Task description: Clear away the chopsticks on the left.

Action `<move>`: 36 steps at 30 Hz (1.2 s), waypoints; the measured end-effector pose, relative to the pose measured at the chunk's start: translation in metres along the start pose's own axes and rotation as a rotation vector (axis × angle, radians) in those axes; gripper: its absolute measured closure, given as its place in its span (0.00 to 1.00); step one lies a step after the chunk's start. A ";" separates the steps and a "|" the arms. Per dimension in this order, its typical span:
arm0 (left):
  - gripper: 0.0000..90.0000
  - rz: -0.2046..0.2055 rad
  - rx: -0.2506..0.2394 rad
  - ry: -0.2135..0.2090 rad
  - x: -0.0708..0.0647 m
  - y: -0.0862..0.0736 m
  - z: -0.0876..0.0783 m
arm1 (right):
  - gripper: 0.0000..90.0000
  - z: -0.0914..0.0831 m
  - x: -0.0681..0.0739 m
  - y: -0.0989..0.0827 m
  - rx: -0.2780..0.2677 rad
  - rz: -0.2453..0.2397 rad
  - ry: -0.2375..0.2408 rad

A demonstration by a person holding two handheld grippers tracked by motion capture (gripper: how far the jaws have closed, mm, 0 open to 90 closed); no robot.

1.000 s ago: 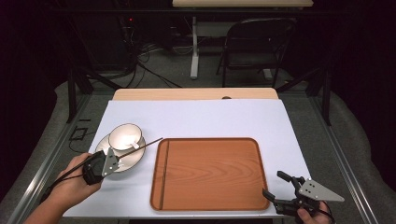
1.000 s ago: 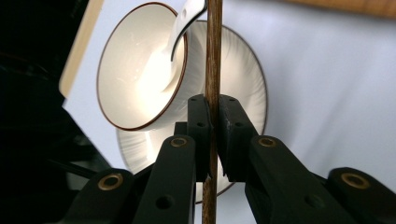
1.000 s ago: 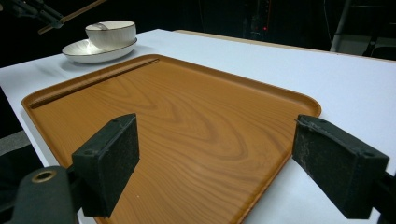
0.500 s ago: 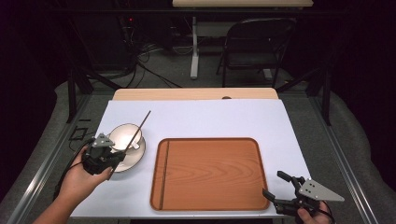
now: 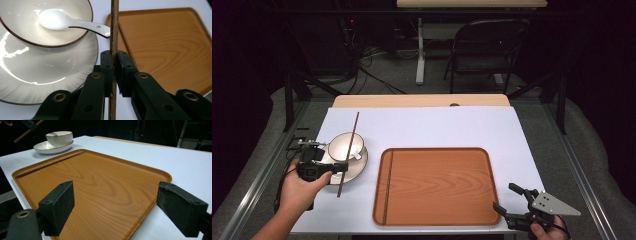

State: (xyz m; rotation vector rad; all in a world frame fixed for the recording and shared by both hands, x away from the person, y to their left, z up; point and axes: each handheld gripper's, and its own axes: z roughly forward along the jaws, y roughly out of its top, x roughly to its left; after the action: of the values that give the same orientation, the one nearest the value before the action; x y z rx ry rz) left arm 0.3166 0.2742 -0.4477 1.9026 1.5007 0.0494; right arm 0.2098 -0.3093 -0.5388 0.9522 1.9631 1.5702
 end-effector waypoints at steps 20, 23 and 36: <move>0.93 -0.206 0.096 -0.209 -0.049 -0.009 0.042 | 0.16 -0.001 -0.002 -0.001 -0.008 -0.001 0.005; 0.93 -0.214 0.134 -0.214 -0.057 -0.016 0.055 | 0.16 -0.001 -0.001 -0.001 -0.007 0.004 0.005; 0.93 -0.266 0.257 -0.132 -0.052 -0.044 0.103 | 0.16 -0.001 -0.001 0.000 -0.010 0.000 0.003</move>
State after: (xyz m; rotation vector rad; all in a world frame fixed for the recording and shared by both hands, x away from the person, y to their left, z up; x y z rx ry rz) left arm 0.3074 0.1814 -0.5296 1.8404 1.7200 -0.4005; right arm 0.2097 -0.3109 -0.5391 0.9467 1.9556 1.5804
